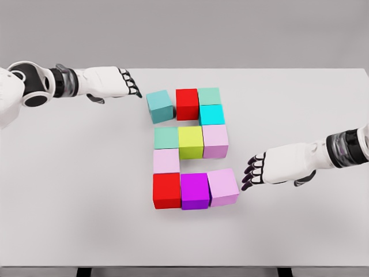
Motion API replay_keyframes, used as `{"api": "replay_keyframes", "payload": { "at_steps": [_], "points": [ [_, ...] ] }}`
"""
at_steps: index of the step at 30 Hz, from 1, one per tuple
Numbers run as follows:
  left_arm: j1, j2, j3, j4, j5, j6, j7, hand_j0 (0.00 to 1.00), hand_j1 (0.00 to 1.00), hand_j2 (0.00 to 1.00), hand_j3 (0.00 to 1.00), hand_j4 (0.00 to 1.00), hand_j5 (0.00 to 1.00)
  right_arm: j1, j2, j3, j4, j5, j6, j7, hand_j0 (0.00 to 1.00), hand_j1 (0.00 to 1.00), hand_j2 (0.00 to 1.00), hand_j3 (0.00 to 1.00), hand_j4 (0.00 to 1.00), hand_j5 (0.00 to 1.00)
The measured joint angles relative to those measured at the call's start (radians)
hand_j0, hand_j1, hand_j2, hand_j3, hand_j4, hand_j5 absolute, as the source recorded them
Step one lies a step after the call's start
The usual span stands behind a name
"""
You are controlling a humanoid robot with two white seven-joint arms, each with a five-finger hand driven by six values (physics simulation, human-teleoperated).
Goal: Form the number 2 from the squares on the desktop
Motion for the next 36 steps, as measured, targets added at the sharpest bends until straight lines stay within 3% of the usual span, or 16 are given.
{"api": "replay_keyframes", "payload": {
  "at_steps": [29,32,36],
  "points": [
    [-0.008,-0.047,-0.004,0.028,0.000,0.000,0.000,0.93,0.93,0.93,0.93,0.93,0.93,0.012,0.005,0.008,0.000,-0.057,0.000,0.000,0.99,0.99,0.99,0.99,0.99,0.99],
    [-0.008,-0.047,-0.003,0.029,0.001,0.000,0.000,0.94,0.94,0.94,0.94,0.94,0.94,0.012,-0.026,-0.015,0.003,-0.058,0.000,0.000,0.99,0.99,0.99,0.99,0.99,0.99],
    [-0.014,-0.047,-0.001,0.030,0.002,0.000,0.001,0.96,0.96,0.96,0.96,0.96,0.96,0.027,-0.081,-0.114,0.020,-0.107,-0.001,0.000,1.00,1.00,1.00,1.00,1.00,1.00]
  ]
}}
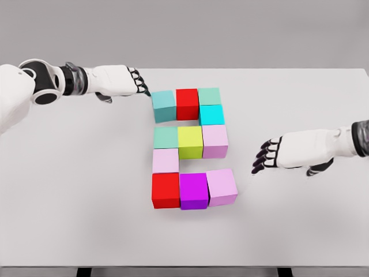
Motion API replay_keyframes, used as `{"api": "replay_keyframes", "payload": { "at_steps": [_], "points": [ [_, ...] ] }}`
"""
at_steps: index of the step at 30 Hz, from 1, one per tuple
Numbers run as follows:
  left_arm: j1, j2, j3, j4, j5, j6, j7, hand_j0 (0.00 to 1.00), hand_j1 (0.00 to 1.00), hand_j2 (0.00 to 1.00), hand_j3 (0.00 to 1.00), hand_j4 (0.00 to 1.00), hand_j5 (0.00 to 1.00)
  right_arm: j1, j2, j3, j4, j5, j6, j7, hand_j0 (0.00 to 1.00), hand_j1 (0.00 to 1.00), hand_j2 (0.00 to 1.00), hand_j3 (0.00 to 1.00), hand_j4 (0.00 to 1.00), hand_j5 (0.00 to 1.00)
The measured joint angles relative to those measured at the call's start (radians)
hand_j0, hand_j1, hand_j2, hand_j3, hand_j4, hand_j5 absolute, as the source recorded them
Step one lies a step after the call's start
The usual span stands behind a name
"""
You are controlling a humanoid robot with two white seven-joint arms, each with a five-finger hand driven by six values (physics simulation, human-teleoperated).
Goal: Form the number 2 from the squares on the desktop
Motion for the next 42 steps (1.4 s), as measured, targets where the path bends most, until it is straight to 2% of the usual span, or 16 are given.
{"api": "replay_keyframes", "payload": {
  "at_steps": [1,3,5,7,9,10,12,15,24,30,38,42],
  "points": [
    [0.000,0.000,0.001,0.003,0.000,0.000,0.000,0.96,0.96,0.96,0.96,0.96,0.96,0.017,-0.004,-0.034,0.019,-0.035,0.000,0.000,1.00,1.00,1.00,1.00,1.00,1.00],
    [0.002,0.000,0.001,0.008,0.000,0.000,0.001,0.97,0.97,0.97,0.97,0.97,0.97,0.165,0.006,-0.165,0.093,-0.143,0.001,0.000,1.00,1.00,1.00,1.00,1.00,1.00],
    [0.003,0.001,0.002,0.012,0.000,0.000,0.000,0.97,0.97,0.97,0.97,0.97,0.97,0.338,0.035,-0.348,0.169,-0.246,-0.001,0.000,1.00,1.00,1.00,1.00,1.00,1.00],
    [0.003,0.001,0.002,0.014,0.001,0.000,0.001,0.97,0.97,0.97,0.97,0.97,0.97,0.464,0.086,-0.550,0.219,-0.318,0.002,0.000,1.00,1.00,1.00,1.00,1.00,1.00],
    [0.003,0.002,0.003,0.014,0.001,0.000,0.001,0.97,0.97,0.97,0.97,0.97,0.97,0.623,0.157,-0.743,0.245,-0.341,-0.002,0.000,1.00,1.00,1.00,1.00,1.00,1.00],
    [0.003,0.002,0.002,0.015,0.001,0.000,0.000,0.97,0.97,0.97,0.97,0.97,0.97,0.671,0.203,-0.823,0.253,-0.348,-0.002,0.000,1.00,1.00,1.00,1.00,1.00,1.00],
    [0.003,0.002,0.001,0.015,0.001,0.000,0.000,0.97,0.97,0.97,0.97,0.97,0.97,0.721,0.278,-0.929,0.264,-0.354,-0.001,0.000,1.00,1.00,1.00,1.00,1.00,1.00],
    [0.003,0.001,-0.002,0.015,0.000,0.000,0.001,0.97,0.97,0.97,0.97,0.97,0.97,0.735,0.358,-1.002,0.311,-0.358,0.000,0.000,1.00,1.00,1.00,1.00,1.00,1.00],
    [0.000,-0.009,-0.004,0.016,-0.002,0.000,0.001,0.97,0.97,0.97,0.97,0.97,0.97,0.755,0.498,-1.073,0.505,-0.369,0.000,0.000,1.00,1.00,1.00,1.00,1.00,1.00],
    [-0.002,-0.017,-0.002,0.017,-0.001,0.000,0.001,0.99,0.99,0.99,0.99,0.99,0.99,0.755,0.527,-1.096,0.575,-0.371,0.001,0.000,1.00,1.00,1.00,1.00,1.00,1.00],
    [-0.002,-0.016,0.007,0.049,0.001,0.000,0.003,1.00,1.00,1.00,1.00,1.00,1.00,0.754,0.537,-1.100,0.589,-0.371,0.001,0.000,1.00,1.00,1.00,1.00,1.00,1.00],
    [0.005,0.010,0.042,0.064,0.019,0.000,0.004,1.00,1.00,1.00,1.00,1.00,1.00,0.755,0.538,-1.100,0.589,-0.370,0.001,0.000,1.00,1.00,1.00,1.00,1.00,1.00]
  ]
}}
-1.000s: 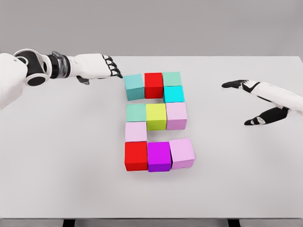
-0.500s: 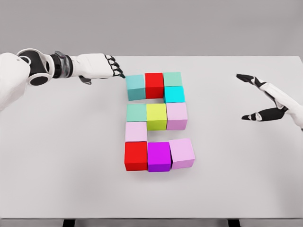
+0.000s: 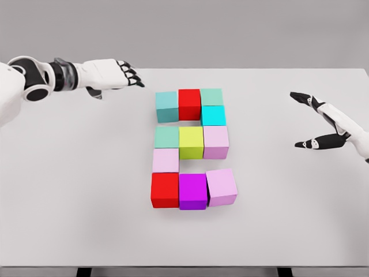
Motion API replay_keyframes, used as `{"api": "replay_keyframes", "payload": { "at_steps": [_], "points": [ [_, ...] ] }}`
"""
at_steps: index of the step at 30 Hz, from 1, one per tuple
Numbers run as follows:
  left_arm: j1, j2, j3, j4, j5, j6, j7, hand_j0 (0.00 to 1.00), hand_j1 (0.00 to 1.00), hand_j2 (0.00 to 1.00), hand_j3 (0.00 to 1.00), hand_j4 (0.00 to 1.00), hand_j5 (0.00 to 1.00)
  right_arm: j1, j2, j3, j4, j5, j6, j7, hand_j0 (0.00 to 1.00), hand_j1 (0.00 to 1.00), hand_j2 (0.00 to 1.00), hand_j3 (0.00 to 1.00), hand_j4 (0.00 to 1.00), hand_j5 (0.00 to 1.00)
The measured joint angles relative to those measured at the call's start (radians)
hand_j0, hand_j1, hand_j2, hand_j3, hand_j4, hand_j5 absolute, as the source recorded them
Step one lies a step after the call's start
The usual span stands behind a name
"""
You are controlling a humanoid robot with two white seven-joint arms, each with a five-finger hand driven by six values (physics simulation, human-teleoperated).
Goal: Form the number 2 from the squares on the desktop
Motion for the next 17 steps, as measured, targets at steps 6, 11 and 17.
{"api": "replay_keyframes", "payload": {
  "at_steps": [6,11,17],
  "points": [
    [0.018,0.061,0.048,0.018,0.007,0.000,-0.001,1.00,1.00,1.00,1.00,1.00,1.00,0.000,0.001,0.000,-0.007,0.000,0.000,0.000,1.00,1.00,1.00,1.00,1.00,1.00],
    [0.080,0.152,0.099,0.025,0.009,0.000,-0.001,1.00,1.00,1.00,1.00,1.00,1.00,0.000,0.001,0.000,-0.010,0.000,0.000,0.000,1.00,1.00,1.00,1.00,1.00,1.00],
    [0.114,0.222,0.172,0.059,0.010,0.000,-0.001,1.00,1.00,1.00,1.00,1.00,1.00,-0.002,0.001,0.001,-0.010,0.000,0.000,0.000,1.00,1.00,1.00,1.00,1.00,1.00]
  ]
}}
